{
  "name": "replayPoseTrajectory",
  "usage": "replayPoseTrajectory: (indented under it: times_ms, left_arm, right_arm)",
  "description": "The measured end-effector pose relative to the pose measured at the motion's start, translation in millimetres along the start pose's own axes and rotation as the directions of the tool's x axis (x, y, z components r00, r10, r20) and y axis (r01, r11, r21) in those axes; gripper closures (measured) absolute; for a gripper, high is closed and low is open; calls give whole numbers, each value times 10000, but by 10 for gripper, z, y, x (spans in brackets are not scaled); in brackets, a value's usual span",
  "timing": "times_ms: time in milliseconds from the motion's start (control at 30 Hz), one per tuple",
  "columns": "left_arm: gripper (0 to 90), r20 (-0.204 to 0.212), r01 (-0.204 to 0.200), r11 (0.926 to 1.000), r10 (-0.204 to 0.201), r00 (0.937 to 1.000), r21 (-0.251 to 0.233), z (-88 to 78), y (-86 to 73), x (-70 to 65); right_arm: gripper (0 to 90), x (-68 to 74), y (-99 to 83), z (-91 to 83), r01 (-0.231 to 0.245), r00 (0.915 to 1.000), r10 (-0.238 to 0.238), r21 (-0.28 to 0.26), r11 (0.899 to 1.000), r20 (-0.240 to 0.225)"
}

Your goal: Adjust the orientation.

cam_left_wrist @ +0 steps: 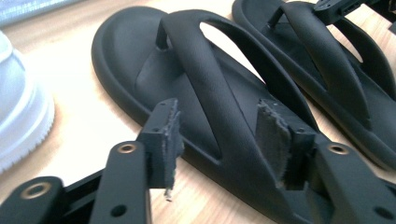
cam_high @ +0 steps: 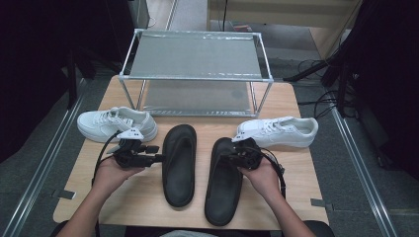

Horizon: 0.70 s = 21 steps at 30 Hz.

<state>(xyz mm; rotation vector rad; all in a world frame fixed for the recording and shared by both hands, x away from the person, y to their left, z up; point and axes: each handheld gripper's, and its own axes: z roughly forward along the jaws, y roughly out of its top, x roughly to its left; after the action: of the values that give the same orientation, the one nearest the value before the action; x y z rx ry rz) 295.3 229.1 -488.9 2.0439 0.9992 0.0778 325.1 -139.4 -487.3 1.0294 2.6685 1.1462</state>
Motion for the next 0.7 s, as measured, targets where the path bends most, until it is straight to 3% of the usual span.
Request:
replayPoseTrajectory:
  times_ms: [167, 233, 333, 500, 567, 700]
  left_arm:
    - [622, 24, 376, 9991, -376, 9993, 184, 22, -20, 40]
    - [739, 159, 645, 9978, -648, 9978, 180, 35, 19, 84]
    - [870, -1, 406, 9991, -406, 9992, 153, 63, 101, 107]
    - [869, -422, 89, 9997, -80, 9991, 216, 158, 202, 154]
    - [863, -402, 206, 9997, -201, 9990, 111, 200, 226, 194]
    - [880, -468, 90, 9986, -66, 9989, 528, 260, 197, 187]
  right_arm:
    - [900, -11, 79, 71, 88, 9999, -88, -1, 10000, -64]
    - [900, -15, 122, 111, 111, 9999, -111, -1, 9999, -85]
    - [900, -24, 180, 164, 159, 9998, -159, -5, 9999, -109]
    - [900, -49, 292, 268, 252, 9995, -252, -40, 9997, -177]
    - [900, -65, 324, 306, 269, 9994, -271, -120, 9996, -199]
    - [900, -82, 376, 348, 349, 9993, -351, -136, 9993, -154]
